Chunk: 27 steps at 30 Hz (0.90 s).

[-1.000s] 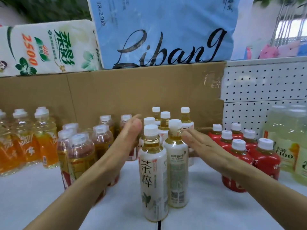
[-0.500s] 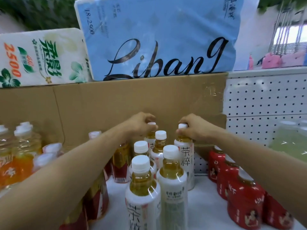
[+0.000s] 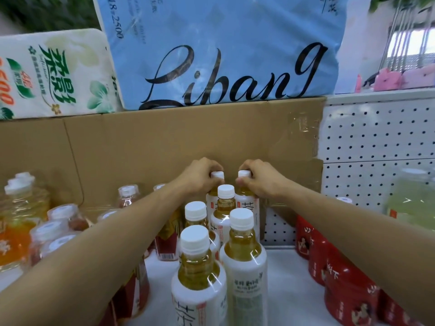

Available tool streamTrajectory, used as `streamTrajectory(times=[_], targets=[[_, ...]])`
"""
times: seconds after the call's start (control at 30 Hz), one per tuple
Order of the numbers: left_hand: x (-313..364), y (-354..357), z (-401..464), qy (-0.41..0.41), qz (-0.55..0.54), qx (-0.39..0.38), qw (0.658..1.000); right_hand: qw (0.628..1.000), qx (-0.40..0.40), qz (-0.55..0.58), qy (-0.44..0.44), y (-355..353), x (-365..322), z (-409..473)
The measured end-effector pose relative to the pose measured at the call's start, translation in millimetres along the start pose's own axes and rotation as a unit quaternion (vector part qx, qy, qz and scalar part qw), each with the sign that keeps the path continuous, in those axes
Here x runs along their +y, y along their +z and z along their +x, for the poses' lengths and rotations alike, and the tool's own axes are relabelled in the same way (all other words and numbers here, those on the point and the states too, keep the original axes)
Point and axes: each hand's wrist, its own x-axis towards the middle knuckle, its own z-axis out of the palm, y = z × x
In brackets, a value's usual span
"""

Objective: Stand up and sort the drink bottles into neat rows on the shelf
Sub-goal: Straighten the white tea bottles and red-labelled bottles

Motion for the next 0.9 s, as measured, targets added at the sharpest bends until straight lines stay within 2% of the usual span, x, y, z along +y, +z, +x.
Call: streamTrajectory(times=[0.1, 0.17, 0.23, 0.3, 0.37, 0.53, 0.63, 0.77, 0.9], targets=[[1, -6, -8, -0.019, -0.044, -0.015, 0.999, 1.000, 0.002, 0.000, -0.006, -4, 1, -12], [4, -15, -24, -0.005, -0.054, 0.007, 0.998, 0.998, 0.041, 0.001, -0.040, -8, -1, -26], [9, -29, -48, 0.017, -0.086, 0.019, 0.996, 0.995, 0.041, 0.037, -0.080, -15, -7, -42], [16, -43, -75, 0.016, -0.171, -0.024, 0.985, 0.989, -0.033, 0.108, -0.097, -20, -18, -55], [20, -55, -97, 0.016, -0.215, -0.091, 0.972, 0.981, -0.100, 0.132, -0.101, -19, -30, -59], [18, -69, -127, 0.061, -0.142, -0.168, 0.974, 0.982, -0.100, 0.074, -0.142, -7, -42, -57], [17, -70, -130, 0.073, -0.097, -0.138, 0.983, 0.987, -0.078, 0.062, -0.124, -11, -41, -61], [16, -57, -121, 0.068, 0.016, -0.043, 0.997, 0.995, -0.024, 0.047, -0.085, -18, -32, -67], [10, -35, -99, 0.051, 0.060, 0.023, 0.997, 0.999, 0.009, 0.031, -0.041, -23, -21, -69]])
